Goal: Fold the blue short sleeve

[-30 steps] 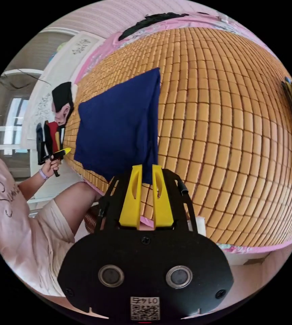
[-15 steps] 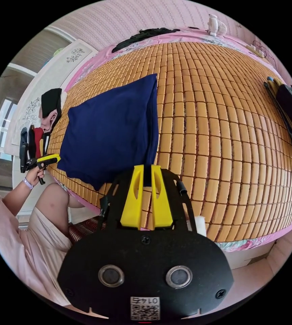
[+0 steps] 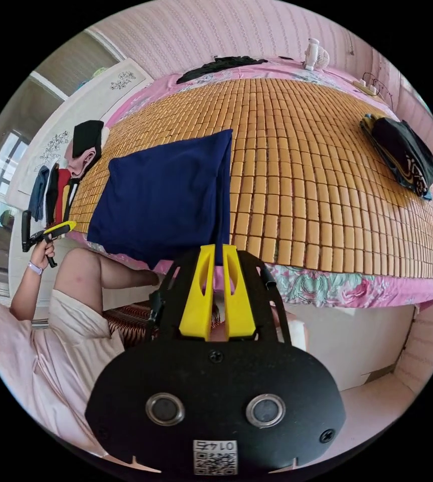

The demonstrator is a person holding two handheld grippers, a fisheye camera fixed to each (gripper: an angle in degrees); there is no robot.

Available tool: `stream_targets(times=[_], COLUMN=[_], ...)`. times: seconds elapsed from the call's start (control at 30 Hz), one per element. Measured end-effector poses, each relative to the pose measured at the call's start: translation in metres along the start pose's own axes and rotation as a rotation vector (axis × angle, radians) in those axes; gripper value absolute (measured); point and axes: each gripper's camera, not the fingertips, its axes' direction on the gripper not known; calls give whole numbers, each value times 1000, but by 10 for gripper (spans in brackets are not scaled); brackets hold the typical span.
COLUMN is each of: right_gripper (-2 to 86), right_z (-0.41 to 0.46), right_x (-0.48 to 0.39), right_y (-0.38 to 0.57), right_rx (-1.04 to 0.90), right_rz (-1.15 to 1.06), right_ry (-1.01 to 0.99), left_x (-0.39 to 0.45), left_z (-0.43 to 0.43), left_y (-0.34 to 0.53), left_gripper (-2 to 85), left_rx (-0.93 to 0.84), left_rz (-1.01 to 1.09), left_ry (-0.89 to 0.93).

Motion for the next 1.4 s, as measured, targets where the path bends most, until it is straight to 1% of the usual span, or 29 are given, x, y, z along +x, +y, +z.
stream_targets(times=[0.1, 0.17, 0.23, 0.3, 0.37, 0.4, 0.43, 0.5, 0.6, 0.67, 0.73, 0.83, 0.93, 1.07, 1.17, 1.23, 1.3, 1.4], right_gripper=[9, 5, 1, -1, -2, -3, -3, -4, -4, -4, -4, -4, -4, -5, -5, -5, -5, -5], right_z=[-4, 2, 15, 35, 51, 62, 68, 90, 120, 140, 162, 199, 242, 273, 285, 285, 293, 309], right_x=[-50, -82, -114, -158, -189, -209, -219, -257, -298, -319, -339, -372, -393, -410, -425, -437, -445, -450], right_y=[-3, -11, -27, -51, -70, -83, -90, -123, -172, -202, -232, -274, -308, -339, -354, -364, -375, -380], right_rx=[53, 64, 28, -30, -58, -72, -82, -124, -183, -229, -294, -357, -461, -579, -663, -649, -583, -606], right_rz=[-97, -147, -209, -300, -366, -408, -429, -501, -567, -597, -627, -685, -707, -694, -739, -774, -767, -761], right_ry=[31, 41, 20, -13, 10, 38, 49, 73, 109, 119, 117, 199, 250, 195, 193, 229, 286, 323], left_x=[43, 76, 120, 147, 168, 180, 193, 210, 231, 241, 252, 253, 259, 264, 269, 273, 275, 280], left_z=[-15, -10, 6, 22, 37, 48, 61, 80, 95, 100, 112, 115, 117, 121, 125, 128, 130, 134], left_y=[18, 21, 17, 8, -2, -7, -13, -19, -16, -13, -13, -13, -8, -4, -6, -6, -5, -5], left_gripper=[11, -2, -7, -9, -9, -10, -10, -10, -10, -10, -9, -10, -10, -10, -10, -10, -10, -10], left_rx=[82, 105, 124, 114, 113, 98, 43, -20, -17, -22, -93, -91, -62, -34, -44, -48, -44, -45], left_rz=[131, 233, 353, 422, 481, 535, 589, 642, 702, 783, 907, 909, 973, 988, 976, 962, 960, 961], left_ry=[-12, 16, 87, 140, 195, 233, 255, 224, 168, 168, 100, 202, 216, 242, 265, 280, 286, 293])
